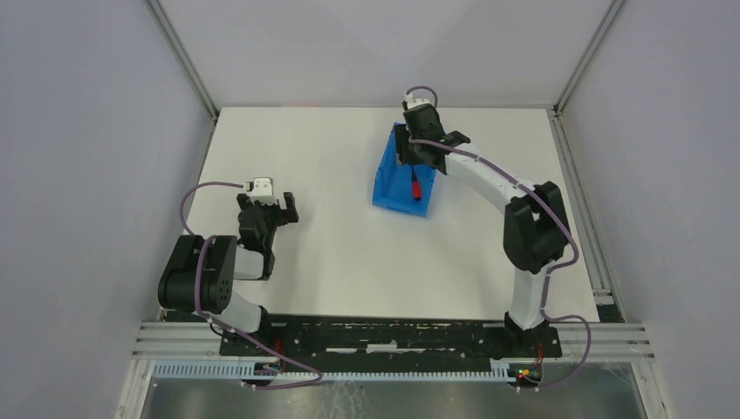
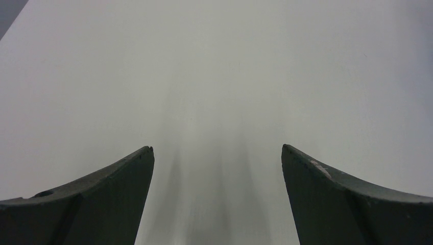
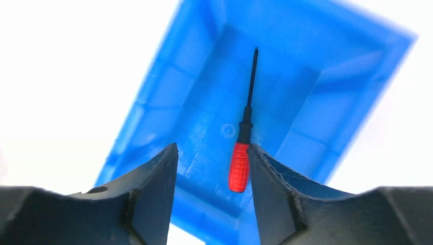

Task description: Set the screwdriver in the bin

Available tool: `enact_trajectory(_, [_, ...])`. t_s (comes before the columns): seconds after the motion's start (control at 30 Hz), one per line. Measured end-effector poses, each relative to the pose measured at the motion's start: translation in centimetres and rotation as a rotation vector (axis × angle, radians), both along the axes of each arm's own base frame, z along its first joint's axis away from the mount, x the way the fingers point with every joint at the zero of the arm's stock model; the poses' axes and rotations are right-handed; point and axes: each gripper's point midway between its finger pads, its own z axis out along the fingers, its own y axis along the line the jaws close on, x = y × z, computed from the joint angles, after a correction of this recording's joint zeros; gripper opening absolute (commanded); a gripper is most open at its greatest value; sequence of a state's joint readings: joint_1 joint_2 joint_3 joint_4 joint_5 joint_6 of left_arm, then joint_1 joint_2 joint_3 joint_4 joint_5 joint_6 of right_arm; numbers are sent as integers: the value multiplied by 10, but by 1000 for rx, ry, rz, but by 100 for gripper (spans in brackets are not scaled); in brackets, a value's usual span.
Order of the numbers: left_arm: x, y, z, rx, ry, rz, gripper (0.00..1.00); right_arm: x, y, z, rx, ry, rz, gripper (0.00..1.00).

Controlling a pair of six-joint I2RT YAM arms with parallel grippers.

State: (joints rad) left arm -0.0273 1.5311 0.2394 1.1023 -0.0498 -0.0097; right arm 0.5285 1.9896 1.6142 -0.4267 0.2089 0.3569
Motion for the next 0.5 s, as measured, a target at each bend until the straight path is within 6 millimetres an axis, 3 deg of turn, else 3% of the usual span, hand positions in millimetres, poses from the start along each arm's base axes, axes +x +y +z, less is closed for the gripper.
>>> enact_trajectory(0.1, [0, 0, 0, 0, 0, 0, 100, -5, -2, 69, 45, -125, 45, 98])
enact_trajectory(0.23, [0, 0, 0, 0, 0, 0, 100, -35, -28, 172, 104, -351, 99, 98])
enact_trajectory(0.3, [0, 0, 0, 0, 0, 0, 100, -59, -56, 205, 130, -461, 99, 98])
enact_trajectory(0.33, [0, 0, 0, 0, 0, 0, 100, -72, -78, 214, 133, -510, 78, 98])
enact_trajectory(0.4, [0, 0, 0, 0, 0, 0, 100, -89, -114, 212, 133, -569, 27, 98])
enact_trajectory(0.5, [0, 0, 0, 0, 0, 0, 100, -112, -165, 169, 91, -553, -72, 98])
